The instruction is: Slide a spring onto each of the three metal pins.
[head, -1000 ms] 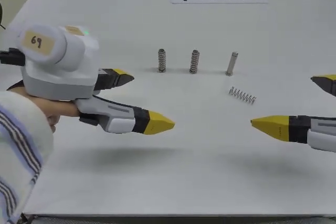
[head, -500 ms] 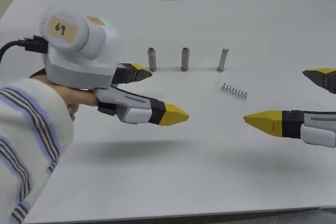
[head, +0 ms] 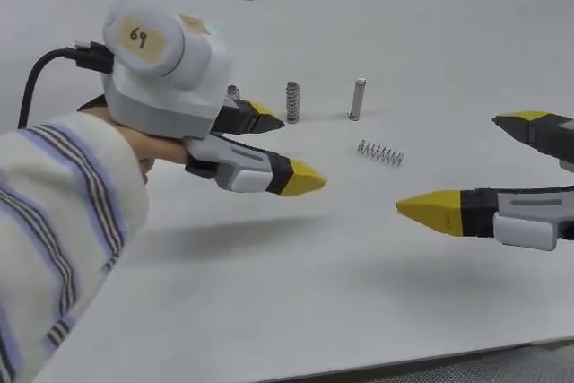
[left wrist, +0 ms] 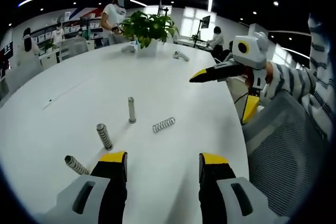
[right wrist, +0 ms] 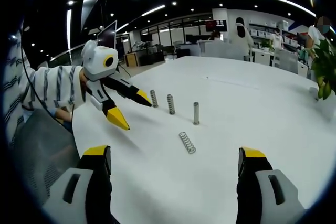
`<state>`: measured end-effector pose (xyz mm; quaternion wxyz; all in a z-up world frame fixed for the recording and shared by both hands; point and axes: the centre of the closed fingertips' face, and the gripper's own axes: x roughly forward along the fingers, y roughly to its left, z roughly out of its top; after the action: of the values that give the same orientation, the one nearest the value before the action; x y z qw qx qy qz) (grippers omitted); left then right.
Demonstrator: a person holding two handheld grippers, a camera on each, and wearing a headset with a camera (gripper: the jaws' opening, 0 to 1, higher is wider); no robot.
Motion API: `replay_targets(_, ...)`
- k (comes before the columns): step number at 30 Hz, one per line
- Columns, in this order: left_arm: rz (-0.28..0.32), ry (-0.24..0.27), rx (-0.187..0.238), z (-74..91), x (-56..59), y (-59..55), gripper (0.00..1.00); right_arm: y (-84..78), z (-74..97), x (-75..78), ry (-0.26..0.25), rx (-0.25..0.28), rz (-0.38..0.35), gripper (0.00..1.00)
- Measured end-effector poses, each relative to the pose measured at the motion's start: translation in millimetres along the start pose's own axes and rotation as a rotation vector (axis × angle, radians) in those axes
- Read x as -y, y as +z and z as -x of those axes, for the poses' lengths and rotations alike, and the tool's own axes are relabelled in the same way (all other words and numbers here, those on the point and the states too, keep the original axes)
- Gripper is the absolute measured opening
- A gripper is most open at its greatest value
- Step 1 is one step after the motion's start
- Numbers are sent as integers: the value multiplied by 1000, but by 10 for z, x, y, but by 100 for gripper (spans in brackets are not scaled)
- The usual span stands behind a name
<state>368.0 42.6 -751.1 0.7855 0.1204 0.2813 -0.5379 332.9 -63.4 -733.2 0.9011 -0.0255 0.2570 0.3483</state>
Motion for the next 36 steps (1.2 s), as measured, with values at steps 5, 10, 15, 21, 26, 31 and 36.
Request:
replay_targets(5,-62,-29,-12,-171,22,108,47,-29,30,21,-9,-3,-6,100)
replay_targets(10,-103,-63,-48,-297,63,123,45,-62,47,48,-18,-12,-7,100)
replay_targets(15,-152,-74,-98,-429,45,117,43,-71,47,47,-18,-11,-10,100)
replay_targets(21,-204,-104,-122,-606,68,146,41,-95,44,28,-13,-17,-16,99)
replay_targets(26,-245,-131,-169,-722,86,122,39,-133,45,-8,4,-30,-13,99)
replay_targets(31,-277,-150,-194,-810,96,123,38,-153,54,-17,6,-30,-23,99)
replay_targets(36,-287,-149,-209,-884,84,128,35,-172,58,-35,5,-32,-33,99)
